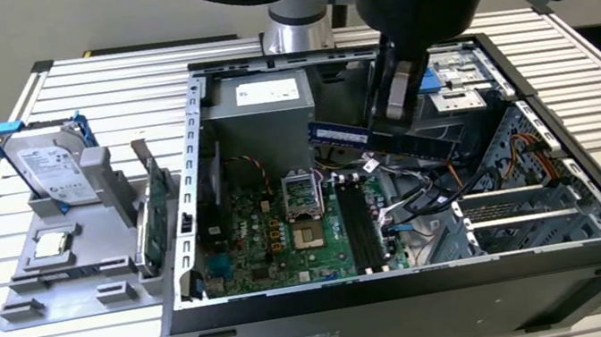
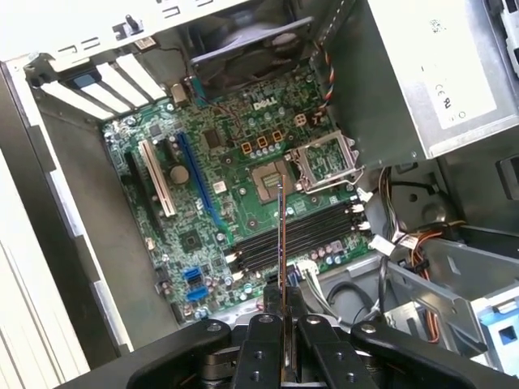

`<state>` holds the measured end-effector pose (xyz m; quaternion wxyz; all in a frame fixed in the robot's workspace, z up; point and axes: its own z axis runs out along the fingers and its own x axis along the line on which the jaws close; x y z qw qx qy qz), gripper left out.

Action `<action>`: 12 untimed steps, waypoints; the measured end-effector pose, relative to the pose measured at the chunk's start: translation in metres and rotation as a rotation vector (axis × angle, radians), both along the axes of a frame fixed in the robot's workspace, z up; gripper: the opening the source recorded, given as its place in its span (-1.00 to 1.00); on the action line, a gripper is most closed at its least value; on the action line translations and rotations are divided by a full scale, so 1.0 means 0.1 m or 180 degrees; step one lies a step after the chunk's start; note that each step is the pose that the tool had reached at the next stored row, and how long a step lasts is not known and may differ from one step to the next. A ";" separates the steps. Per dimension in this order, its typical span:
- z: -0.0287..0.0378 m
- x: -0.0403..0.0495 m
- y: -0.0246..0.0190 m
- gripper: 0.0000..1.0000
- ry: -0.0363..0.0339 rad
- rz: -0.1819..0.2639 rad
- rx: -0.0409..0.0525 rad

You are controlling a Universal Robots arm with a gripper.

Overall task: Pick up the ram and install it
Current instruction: 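Insert the ram into the slot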

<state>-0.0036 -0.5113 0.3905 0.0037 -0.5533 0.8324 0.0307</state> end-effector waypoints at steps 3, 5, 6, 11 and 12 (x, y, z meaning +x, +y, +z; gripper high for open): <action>-0.002 0.001 0.000 -1.00 0.0000 -0.0034 0.0000; -0.003 0.002 0.000 -1.00 0.0000 -0.0057 0.0000; -0.003 0.003 0.000 -1.00 0.0000 -0.0068 0.0000; -0.006 0.005 0.000 -1.00 0.0000 -0.0123 0.0000; -0.007 0.005 0.000 -1.00 0.0000 -0.0133 0.0000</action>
